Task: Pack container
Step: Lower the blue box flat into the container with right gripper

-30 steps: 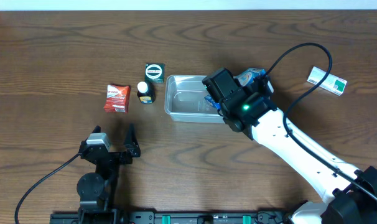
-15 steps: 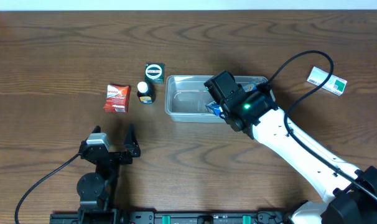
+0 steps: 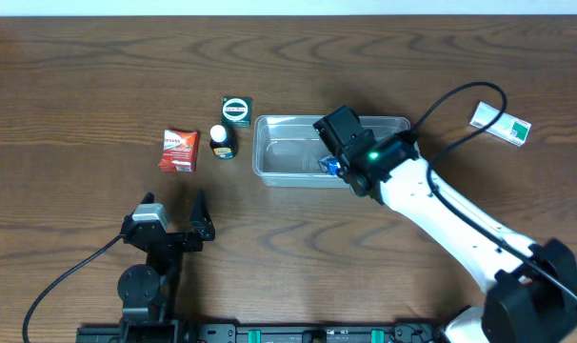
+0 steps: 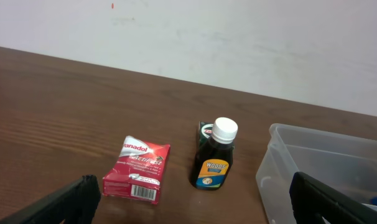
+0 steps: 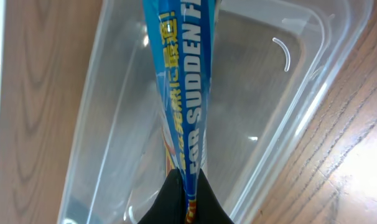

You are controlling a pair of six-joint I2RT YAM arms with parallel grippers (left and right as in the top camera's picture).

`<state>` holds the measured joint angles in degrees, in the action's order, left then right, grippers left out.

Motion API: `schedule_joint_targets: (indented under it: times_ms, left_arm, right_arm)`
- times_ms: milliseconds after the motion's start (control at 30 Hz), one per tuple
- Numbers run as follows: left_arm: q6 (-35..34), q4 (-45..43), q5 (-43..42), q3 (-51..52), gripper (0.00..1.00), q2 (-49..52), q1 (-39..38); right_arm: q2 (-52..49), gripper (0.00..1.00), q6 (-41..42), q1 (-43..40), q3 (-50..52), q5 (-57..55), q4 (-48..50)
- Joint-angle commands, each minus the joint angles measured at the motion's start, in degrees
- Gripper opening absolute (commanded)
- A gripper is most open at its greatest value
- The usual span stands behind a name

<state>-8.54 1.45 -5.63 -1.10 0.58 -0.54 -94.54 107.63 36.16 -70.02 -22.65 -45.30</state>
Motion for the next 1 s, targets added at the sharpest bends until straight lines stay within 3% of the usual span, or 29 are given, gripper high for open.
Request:
schedule_joint_targets:
  times_ms: [0,333,567,967]
  left_arm:
    - [0.98,2.08,-1.05,0.87,0.98,-0.35,0.26]
    - [0.98,2.08,-1.05,0.87,0.98,-0.35,0.26]
    - [1.01,2.08,-1.05,0.87,0.98,-0.35,0.26]
    - [0.98,2.08,-1.05,0.87,0.98,-0.35,0.26]
  right_arm:
    - [-1.66,0.01,2.29,-0.66,-0.66,-1.51,0.35]
    - [-3.34,0.01,3.56,-1.29,-0.66,-1.97,4.26]
    - [-3.34,0.15,3.50,-1.27,-0.66,-1.95,5.38]
    - [-3.21,0.16,-1.09,-1.22,-0.70,1.01,7.15]
